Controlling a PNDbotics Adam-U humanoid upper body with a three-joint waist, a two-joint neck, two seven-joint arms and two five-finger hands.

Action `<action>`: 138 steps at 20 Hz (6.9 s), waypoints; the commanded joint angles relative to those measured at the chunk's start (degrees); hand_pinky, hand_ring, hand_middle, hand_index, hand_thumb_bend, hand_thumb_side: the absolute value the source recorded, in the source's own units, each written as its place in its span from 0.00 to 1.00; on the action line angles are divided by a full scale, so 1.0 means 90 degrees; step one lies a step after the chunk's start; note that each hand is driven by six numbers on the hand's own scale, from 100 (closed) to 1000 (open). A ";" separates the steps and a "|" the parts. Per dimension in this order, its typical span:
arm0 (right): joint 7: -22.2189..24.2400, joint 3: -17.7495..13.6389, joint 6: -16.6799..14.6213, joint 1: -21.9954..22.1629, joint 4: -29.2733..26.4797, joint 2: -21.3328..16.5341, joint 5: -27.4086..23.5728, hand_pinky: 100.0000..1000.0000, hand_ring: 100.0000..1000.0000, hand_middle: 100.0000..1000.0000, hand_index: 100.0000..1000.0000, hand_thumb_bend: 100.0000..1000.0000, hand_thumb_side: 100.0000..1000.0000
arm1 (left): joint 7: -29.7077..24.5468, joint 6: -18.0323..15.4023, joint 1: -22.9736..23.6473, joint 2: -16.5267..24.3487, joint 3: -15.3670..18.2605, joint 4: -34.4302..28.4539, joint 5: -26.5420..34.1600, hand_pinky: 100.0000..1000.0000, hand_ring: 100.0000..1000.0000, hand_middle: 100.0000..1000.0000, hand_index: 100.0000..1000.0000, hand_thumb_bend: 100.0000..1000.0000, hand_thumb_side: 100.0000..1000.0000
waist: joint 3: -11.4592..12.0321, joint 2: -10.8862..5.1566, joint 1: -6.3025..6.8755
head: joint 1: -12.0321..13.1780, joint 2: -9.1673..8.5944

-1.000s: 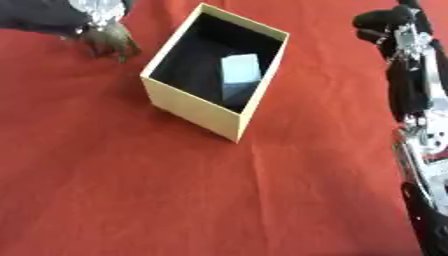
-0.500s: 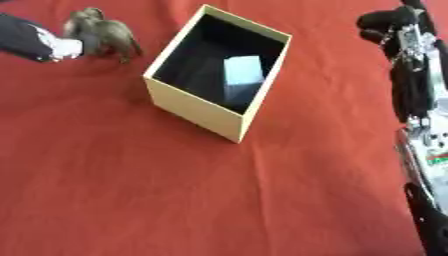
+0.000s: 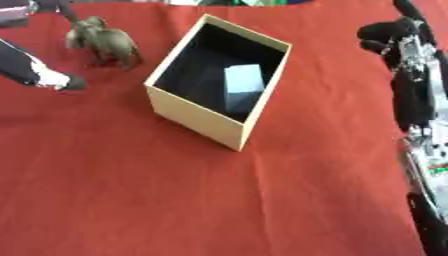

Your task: Pick up objects on the table and place them in the box.

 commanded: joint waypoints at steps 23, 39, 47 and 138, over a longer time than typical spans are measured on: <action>0.0028 -0.0011 -0.0028 -0.0194 0.0004 -0.0177 0.0002 0.79 0.76 0.62 1.00 0.00 0.92 | 0.1668 -0.0847 -0.0447 0.0076 -0.0074 0.0422 -0.1070 0.70 0.90 0.84 0.88 0.52 0.31 | -0.0215 0.0055 -0.0103 | 0.0283 -0.0426; 0.0080 0.0026 -0.0039 -0.0330 0.0030 -0.0171 -0.0033 0.79 0.76 0.62 1.00 0.00 0.92 | 0.2150 -0.0683 -0.0756 -0.0265 0.0113 0.1433 -0.1227 0.67 0.87 0.83 0.88 0.35 0.28 | -0.0362 0.0211 -0.0194 | 0.0467 -0.0648; 0.0121 0.0055 -0.0050 -0.0373 0.0045 -0.0185 -0.0071 0.79 0.76 0.62 1.00 0.00 0.93 | 0.2502 -0.0514 -0.0889 -0.0390 0.0165 0.1731 -0.1534 0.67 0.88 0.84 0.88 0.33 0.27 | -0.0397 0.0298 -0.0236 | 0.0508 -0.0692; 0.0206 0.0121 -0.0026 -0.0151 -0.0049 0.0123 -0.0114 0.79 0.77 0.62 1.00 0.00 0.91 | 0.2333 0.0425 -0.1475 -0.2044 -0.0856 0.0252 -0.0490 0.17 0.31 0.19 0.19 0.00 0.05 | -0.0394 -0.0175 -0.0066 | 0.0338 -0.0078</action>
